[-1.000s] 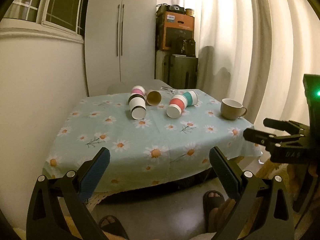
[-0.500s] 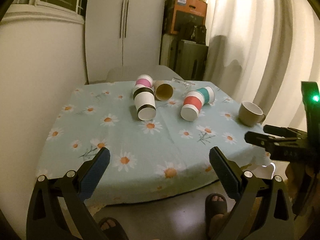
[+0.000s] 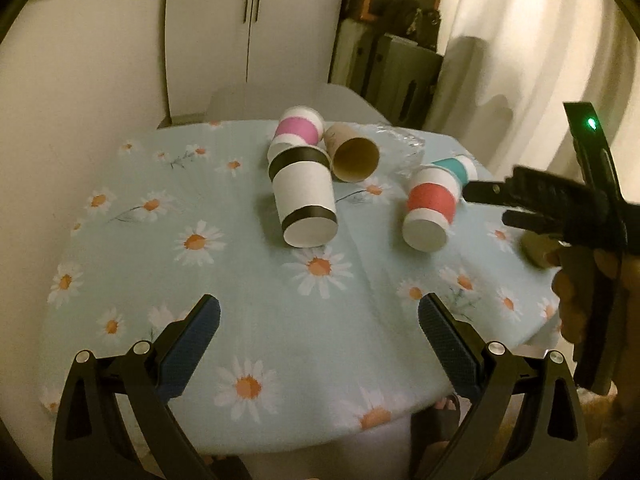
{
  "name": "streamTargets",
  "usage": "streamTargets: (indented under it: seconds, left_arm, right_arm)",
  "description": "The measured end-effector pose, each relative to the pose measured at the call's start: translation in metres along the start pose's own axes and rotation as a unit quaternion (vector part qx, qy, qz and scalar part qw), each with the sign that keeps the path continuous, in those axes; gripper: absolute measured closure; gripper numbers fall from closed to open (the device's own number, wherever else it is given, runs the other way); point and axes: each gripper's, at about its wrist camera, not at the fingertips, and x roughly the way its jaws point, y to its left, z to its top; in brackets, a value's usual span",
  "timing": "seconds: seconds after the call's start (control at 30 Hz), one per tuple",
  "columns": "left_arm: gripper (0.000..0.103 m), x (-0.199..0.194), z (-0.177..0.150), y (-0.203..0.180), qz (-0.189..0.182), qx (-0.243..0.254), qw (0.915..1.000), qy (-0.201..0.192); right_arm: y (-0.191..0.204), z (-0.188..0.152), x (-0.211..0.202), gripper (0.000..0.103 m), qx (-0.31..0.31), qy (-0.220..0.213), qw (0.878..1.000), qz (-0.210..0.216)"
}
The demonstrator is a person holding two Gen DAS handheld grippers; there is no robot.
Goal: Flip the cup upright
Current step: 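Move the right gripper toward the tipped red-banded paper cup, then close the right gripper on the red-banded cup and lift it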
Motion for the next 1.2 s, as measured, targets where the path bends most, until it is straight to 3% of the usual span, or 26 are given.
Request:
streamTargets:
  seconds: [0.1, 0.33, 0.43, 0.57, 0.83, 1.2]
  left_arm:
    - [0.007, 0.017, 0.009, 0.005, -0.006, -0.008, 0.9999, 0.014]
    - [0.007, 0.041, 0.001, 0.019, -0.014, -0.040, 0.9969, 0.066]
    - [0.007, 0.044, -0.001, 0.018, 0.001, -0.025, 0.9960, 0.086]
    - [0.007, 0.044, -0.002, 0.021, 0.009, -0.026, 0.9959, 0.087]
    - [0.007, 0.029, -0.009, 0.019, 0.008, -0.024, 0.9960, 0.086]
    - [0.007, 0.018, -0.027, 0.035, 0.003, -0.058, 0.9928, 0.105]
  right_arm:
    - [-0.004, 0.015, 0.024, 0.025, 0.029, 0.025, 0.999, -0.002]
    - [-0.014, 0.025, 0.061, 0.031, 0.062, 0.069, 0.996, 0.016]
    - [-0.014, 0.028, 0.072, 0.034, 0.063, 0.078, 0.995, 0.019]
    - [-0.010, 0.025, 0.071, 0.036, 0.045, 0.076, 0.996, 0.013]
    - [0.016, -0.014, 0.038, 0.036, -0.014, 0.122, 0.991, 0.062]
    - [0.037, -0.071, 0.023, 0.036, -0.095, 0.163, 0.980, 0.067]
